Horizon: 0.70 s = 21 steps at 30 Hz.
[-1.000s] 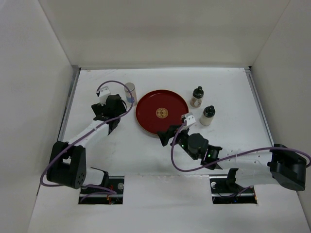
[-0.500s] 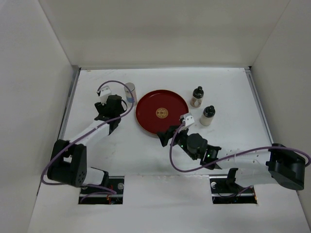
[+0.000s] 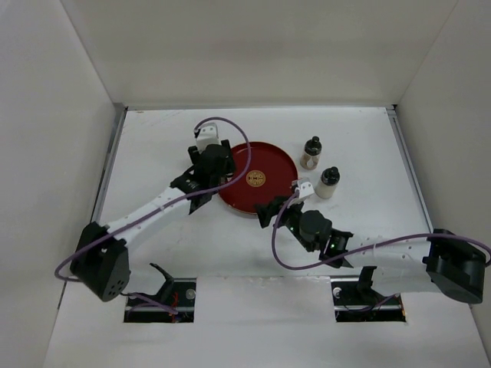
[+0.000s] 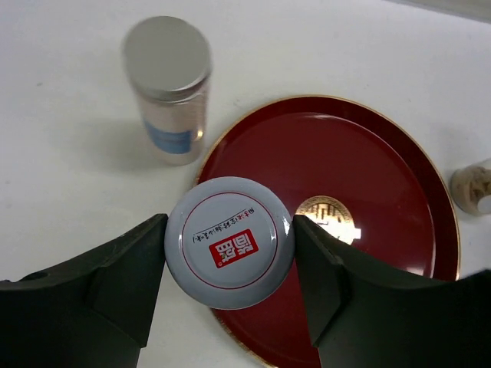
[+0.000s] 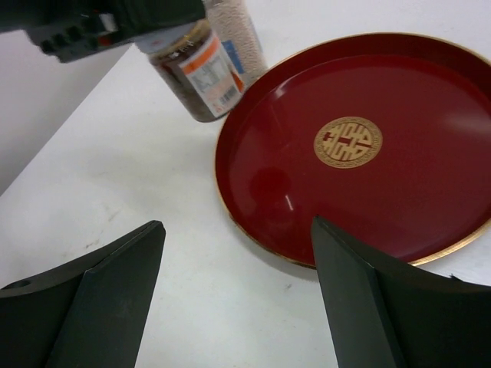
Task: Organize the condiment bottles
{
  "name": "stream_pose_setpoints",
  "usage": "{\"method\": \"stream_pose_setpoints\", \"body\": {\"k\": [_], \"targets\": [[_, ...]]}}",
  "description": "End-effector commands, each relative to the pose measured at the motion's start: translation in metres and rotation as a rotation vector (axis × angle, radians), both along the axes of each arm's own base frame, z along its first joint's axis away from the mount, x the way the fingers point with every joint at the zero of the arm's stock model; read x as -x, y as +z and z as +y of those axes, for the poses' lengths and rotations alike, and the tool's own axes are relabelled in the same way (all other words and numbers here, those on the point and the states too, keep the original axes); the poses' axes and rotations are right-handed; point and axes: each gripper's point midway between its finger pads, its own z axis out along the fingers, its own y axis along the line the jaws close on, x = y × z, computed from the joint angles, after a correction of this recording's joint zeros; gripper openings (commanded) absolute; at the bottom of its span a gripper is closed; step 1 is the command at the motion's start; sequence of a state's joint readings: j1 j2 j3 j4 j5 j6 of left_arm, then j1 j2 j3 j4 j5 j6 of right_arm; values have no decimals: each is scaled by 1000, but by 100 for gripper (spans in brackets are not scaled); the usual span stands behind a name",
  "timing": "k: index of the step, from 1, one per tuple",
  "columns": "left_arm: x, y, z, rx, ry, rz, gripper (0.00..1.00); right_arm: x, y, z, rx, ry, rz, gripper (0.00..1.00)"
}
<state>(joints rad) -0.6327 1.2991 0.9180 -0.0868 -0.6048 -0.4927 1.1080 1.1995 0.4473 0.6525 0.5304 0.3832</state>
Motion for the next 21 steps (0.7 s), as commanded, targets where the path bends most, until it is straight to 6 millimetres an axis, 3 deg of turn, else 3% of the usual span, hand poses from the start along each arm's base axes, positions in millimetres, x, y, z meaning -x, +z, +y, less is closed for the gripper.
{"method": "stream_pose_setpoints", "body": {"k": [1,5,9,12,13,14,16,19,21], "targets": [[-38,43,-36,96,-27,-135,35,-9,29,-17,-101,-77,-49,84],[-75,31,-65,101,-65,-138,35,-15,31,-30,-122,-106,-51,85],[-101,5,-82,77,-79,-96,36,-17,32,-34,-131,-114,-49,85],[-108,-13,-91,63,-90,-67,48,-17,32,-35,-131,-117,-49,85],[-108,-15,-94,61,-95,-64,58,-18,32,-35,-130,-119,-49,85],[-106,-14,-96,59,-96,-67,73,-18,31,-35,-127,-120,-47,85],[-101,-8,-93,58,-96,-81,87,-19,29,-35,-122,-122,-45,86],[-89,16,-81,67,-85,-137,94,-20,27,-34,-115,-121,-41,86],[-79,32,-60,74,-47,-170,94,-20,26,-33,-114,-121,-40,86]]}}
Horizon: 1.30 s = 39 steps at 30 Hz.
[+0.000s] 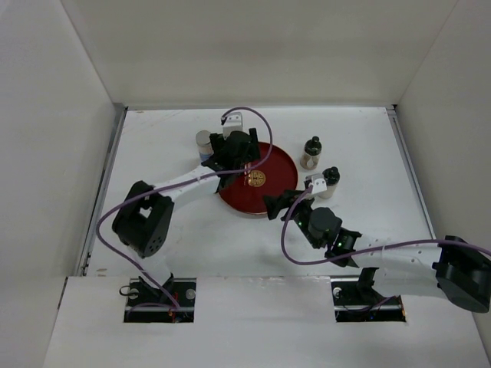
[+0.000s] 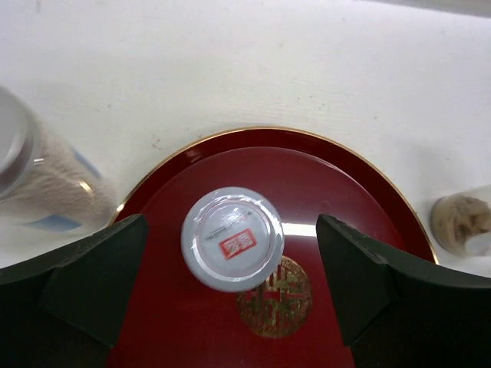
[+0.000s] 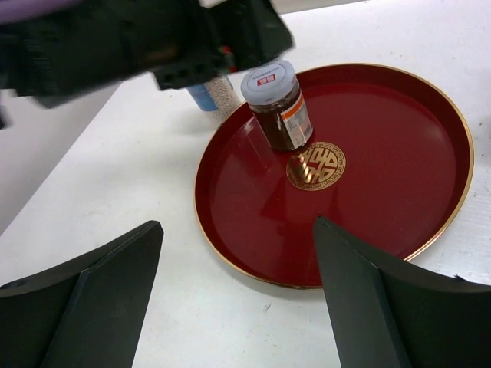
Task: Organize the condiment bottles
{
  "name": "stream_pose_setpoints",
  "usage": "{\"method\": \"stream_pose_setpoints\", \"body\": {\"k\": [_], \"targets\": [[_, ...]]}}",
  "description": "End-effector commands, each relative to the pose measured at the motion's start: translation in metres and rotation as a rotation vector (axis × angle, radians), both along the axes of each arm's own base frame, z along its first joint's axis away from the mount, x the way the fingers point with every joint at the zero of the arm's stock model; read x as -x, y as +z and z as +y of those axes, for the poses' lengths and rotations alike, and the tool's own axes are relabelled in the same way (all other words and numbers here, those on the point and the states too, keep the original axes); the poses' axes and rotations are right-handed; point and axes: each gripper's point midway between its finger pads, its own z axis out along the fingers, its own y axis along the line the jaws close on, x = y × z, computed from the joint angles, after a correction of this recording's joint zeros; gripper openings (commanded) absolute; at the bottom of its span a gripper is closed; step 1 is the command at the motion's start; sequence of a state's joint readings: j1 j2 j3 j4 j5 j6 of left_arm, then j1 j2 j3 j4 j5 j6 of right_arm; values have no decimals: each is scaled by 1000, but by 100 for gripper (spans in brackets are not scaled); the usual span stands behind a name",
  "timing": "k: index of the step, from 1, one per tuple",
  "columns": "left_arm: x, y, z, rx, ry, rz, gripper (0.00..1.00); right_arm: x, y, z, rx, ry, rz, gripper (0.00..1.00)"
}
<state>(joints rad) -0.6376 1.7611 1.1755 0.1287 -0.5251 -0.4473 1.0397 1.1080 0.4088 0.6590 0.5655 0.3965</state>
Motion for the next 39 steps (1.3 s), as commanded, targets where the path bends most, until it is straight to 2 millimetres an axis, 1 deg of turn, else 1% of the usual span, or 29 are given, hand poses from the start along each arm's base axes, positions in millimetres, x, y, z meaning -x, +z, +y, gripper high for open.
{"method": "stream_pose_setpoints", "body": {"k": [1,3,4,6,8,11,15,18,19,20,21,22,23,24,25,26,28,30,32,33,35,37,38,39], "targets": [[10,81,31,90,70,-184,94,-4,10,0,-50,-15,-19,86],[18,87,55,93,119,-195,94,-4,10,0,-50,-15,-19,87],[21,87,66,89,142,-195,94,-3,10,0,-50,-13,-19,87],[23,83,86,75,186,-184,94,-3,10,0,-50,-10,-18,87],[20,76,101,61,209,-158,94,-3,9,1,-46,-9,-16,88],[8,61,112,36,217,-101,95,-4,6,4,-36,-4,-10,88],[-14,48,112,22,196,-61,96,-3,3,10,-24,19,-2,90],[-34,36,119,0,210,-34,96,-3,2,13,-18,29,2,90],[-47,27,121,-13,215,-16,93,-4,2,13,-15,29,3,91],[-47,27,121,-14,215,-15,93,-4,2,13,-14,29,2,91],[-50,24,121,-17,213,-8,88,-4,2,13,-12,29,3,91],[-51,23,121,-22,217,-6,80,-4,2,13,-12,29,3,91],[-50,25,121,-25,221,-13,69,-4,2,13,-14,29,2,91],[-46,28,123,-24,233,-25,59,-3,3,13,-15,31,1,91],[-41,35,127,-27,250,-44,52,-3,3,12,-16,29,0,91],[-34,41,129,-33,262,-64,48,-3,3,12,-18,29,-1,91],[-16,59,139,-51,284,-109,45,-3,5,10,-23,28,-4,91],[9,80,146,-46,294,-158,41,-3,5,8,-27,23,-3,91],[35,99,142,-21,273,-205,40,-4,7,7,-31,20,-6,91],[46,104,137,-2,253,-218,40,-4,7,6,-31,19,-6,91],[65,109,116,31,184,-225,40,-5,6,5,-32,13,-5,91],[78,106,90,59,113,-207,40,-7,5,2,-32,-1,-3,91],[84,102,72,73,62,-194,40,-8,4,1,-35,-6,-1,91],[87,99,59,82,25,-186,40,-8,4,0,-39,-12,-1,91]]}}
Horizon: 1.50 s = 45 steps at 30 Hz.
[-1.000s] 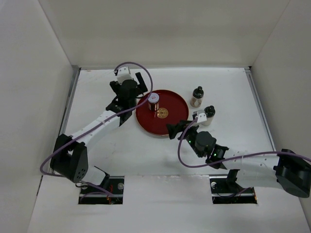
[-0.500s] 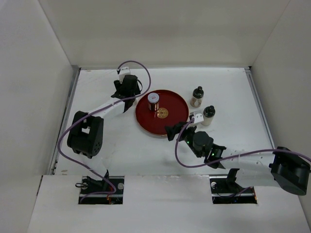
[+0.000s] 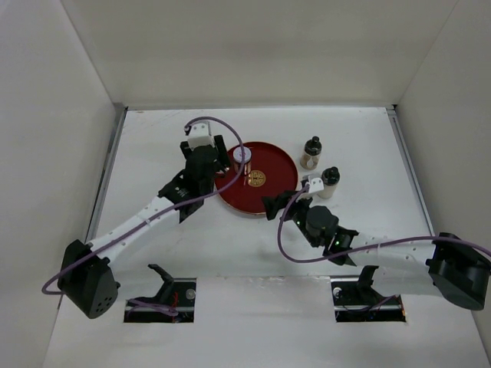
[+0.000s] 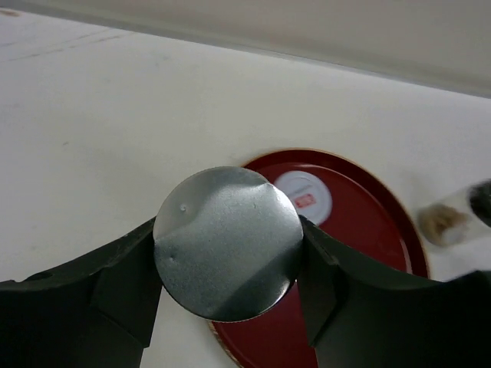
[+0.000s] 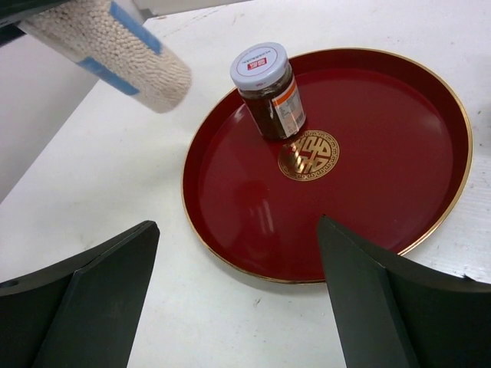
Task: Organize the condiment bottles
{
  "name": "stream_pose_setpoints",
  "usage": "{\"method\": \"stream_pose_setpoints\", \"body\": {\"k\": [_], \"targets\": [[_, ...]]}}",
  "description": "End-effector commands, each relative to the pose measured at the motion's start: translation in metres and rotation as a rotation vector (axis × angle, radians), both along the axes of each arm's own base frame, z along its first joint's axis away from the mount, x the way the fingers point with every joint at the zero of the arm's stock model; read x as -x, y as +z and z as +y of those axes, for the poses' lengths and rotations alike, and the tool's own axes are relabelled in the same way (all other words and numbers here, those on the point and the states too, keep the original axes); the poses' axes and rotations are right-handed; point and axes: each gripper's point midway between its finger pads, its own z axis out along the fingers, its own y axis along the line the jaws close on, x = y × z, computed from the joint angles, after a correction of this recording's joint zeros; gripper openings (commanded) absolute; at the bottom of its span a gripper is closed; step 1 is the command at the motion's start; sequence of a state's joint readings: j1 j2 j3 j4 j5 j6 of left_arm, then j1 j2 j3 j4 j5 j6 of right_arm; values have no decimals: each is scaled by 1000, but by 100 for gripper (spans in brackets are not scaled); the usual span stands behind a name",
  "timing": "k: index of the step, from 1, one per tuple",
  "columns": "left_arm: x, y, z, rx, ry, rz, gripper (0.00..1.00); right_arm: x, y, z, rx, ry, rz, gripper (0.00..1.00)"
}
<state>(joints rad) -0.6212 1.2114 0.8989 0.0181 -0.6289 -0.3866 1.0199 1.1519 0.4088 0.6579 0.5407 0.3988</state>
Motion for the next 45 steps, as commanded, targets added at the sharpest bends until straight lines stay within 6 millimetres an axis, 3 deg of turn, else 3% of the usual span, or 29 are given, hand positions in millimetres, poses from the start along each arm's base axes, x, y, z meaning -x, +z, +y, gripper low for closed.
{"method": "stream_pose_setpoints", "body": {"k": [1,4,13,15,19,23,26,28,32,35,37,39,41,43,45], "targets": [[8,5,-49,80,-116,-29,40,-4,19,-3,-76,-22,-26,91],[7,-6,-81,92,-184,-25,41,-7,22,-11,-88,-51,-34,90],[7,-58,-111,46,-256,77,44,-23,28,-56,-131,-172,-53,91],[10,-70,-113,18,-261,94,50,-29,24,-65,-127,-203,-48,91],[14,-83,-114,14,-274,101,75,-39,17,-74,-92,-234,-39,97],[20,-82,-108,29,-272,93,89,-43,30,-80,-71,-250,-50,99],[30,-70,-102,82,-264,54,100,-51,45,-90,-49,-288,-39,99],[42,-56,-94,142,-259,10,100,-63,53,-100,-26,-328,-21,90],[65,-32,-62,253,-203,-97,100,-89,67,-119,29,-380,30,42],[82,-37,-43,332,-171,-132,100,-111,71,-140,73,-442,77,35],[87,-50,-31,368,-151,-138,100,-127,70,-151,121,-464,114,43],[90,-63,-20,400,-135,-140,98,-143,66,-160,180,-482,158,67],[91,-75,-13,426,-132,-145,82,-160,60,-163,237,-488,203,89],[90,-84,-4,433,-118,-158,73,-176,50,-162,305,-473,256,97],[88,-90,4,434,-106,-167,72,-192,38,-161,361,-462,304,100]]}}
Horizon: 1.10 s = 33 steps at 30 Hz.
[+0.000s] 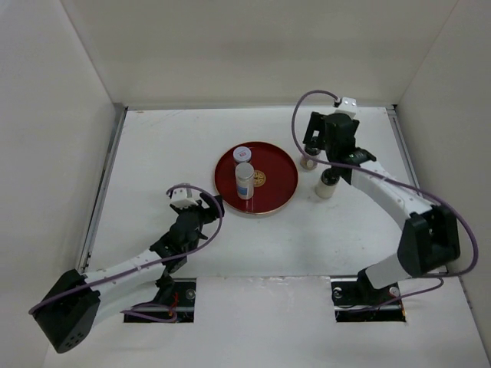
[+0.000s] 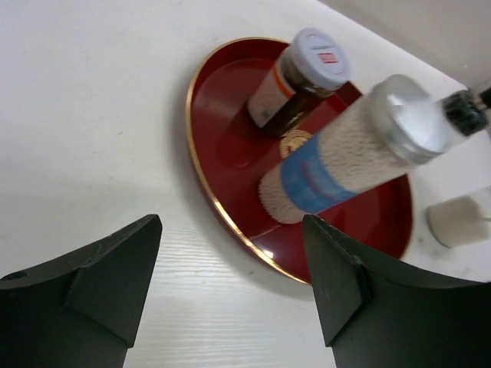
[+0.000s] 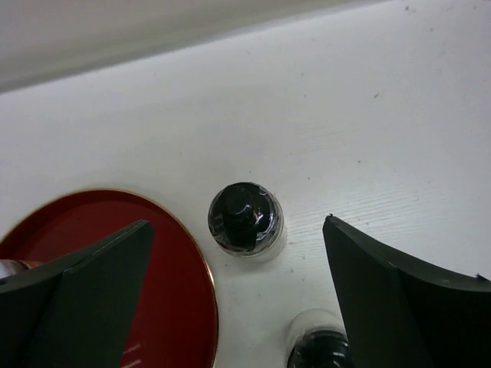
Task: Organize the condiment bottles
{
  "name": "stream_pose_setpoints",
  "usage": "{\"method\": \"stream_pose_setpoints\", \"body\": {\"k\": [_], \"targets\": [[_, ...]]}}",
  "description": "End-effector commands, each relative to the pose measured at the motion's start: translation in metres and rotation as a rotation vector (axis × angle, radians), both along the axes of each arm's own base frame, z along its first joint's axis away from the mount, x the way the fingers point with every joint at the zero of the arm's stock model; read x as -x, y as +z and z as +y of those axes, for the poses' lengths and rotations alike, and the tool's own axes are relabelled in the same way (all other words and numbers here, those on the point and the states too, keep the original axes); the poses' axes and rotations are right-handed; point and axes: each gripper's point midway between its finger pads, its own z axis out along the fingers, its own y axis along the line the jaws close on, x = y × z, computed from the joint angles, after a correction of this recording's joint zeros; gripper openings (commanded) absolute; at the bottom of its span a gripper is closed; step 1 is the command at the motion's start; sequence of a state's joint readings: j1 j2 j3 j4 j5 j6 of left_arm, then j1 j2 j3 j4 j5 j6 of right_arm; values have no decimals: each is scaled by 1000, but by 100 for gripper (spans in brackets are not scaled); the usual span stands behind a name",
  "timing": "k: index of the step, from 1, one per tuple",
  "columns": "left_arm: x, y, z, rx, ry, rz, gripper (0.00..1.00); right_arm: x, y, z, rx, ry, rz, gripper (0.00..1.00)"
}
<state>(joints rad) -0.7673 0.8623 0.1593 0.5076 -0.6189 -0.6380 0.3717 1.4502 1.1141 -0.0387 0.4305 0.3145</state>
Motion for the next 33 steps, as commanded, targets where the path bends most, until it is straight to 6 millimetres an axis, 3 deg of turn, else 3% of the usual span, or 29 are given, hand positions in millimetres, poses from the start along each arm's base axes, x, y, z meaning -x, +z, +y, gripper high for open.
{"method": "stream_pose_setpoints", "body": {"k": [1,5,13,16,19,22,26,28,30,33], "targets": [[-9,24,2,136,12,-97,72,-13,-19,5,101,65,143,100],[-8,17,-9,174,-39,-71,74,-32,-37,13,155,92,228,100],[-8,6,-13,189,-60,-28,76,-42,-80,9,163,61,355,98],[-7,2,-16,187,-70,-15,76,-49,-92,14,158,77,379,89],[-8,3,-15,188,-69,-16,77,-53,-94,14,145,69,375,72],[-9,2,-13,192,-62,-13,77,-59,-69,11,109,36,293,57],[-9,-1,-12,188,-56,-7,79,-64,11,6,76,9,64,54],[-9,-3,-12,186,-54,0,80,-60,38,20,67,43,13,54],[-10,-4,-12,187,-53,2,81,-55,48,39,73,91,0,55],[-10,-6,-11,187,-46,5,81,-51,40,70,80,150,13,55]]}}
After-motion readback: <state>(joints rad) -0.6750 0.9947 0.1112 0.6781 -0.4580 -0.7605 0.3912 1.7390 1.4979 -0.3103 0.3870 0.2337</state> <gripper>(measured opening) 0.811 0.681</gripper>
